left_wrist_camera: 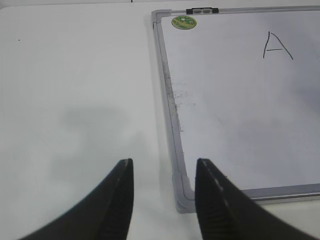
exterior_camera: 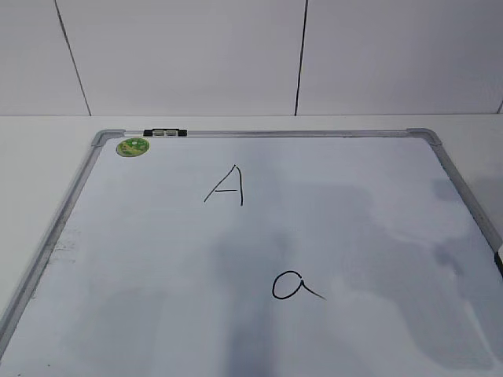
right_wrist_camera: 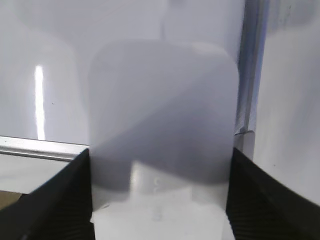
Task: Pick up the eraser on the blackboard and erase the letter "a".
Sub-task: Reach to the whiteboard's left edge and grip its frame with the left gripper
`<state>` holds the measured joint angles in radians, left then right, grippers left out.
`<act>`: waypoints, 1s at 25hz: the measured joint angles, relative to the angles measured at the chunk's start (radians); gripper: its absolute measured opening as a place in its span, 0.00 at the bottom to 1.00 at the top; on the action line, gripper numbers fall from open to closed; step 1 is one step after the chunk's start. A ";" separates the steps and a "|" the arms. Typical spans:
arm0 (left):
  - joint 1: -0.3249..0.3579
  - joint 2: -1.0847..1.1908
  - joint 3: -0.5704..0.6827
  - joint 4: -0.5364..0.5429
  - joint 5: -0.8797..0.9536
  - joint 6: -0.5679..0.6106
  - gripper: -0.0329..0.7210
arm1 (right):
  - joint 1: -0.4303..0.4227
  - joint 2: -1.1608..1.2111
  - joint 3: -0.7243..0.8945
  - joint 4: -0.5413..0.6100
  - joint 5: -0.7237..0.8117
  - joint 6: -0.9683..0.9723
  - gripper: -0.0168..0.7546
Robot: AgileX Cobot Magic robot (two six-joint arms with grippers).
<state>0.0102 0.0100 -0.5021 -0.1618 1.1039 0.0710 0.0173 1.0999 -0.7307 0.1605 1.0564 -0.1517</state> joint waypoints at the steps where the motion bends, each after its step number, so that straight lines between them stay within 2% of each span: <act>1: 0.000 0.000 0.000 0.000 0.000 0.000 0.45 | 0.000 -0.011 0.000 0.008 0.005 0.000 0.76; 19: 0.000 0.000 0.000 -0.002 0.000 0.000 0.45 | 0.000 -0.061 0.000 0.030 0.057 0.000 0.76; 25: 0.000 0.000 0.000 -0.038 0.000 0.000 0.45 | 0.000 -0.061 0.000 0.030 0.066 0.000 0.76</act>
<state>0.0102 0.0100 -0.5021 -0.2001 1.1039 0.0710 0.0173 1.0389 -0.7307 0.1902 1.1219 -0.1517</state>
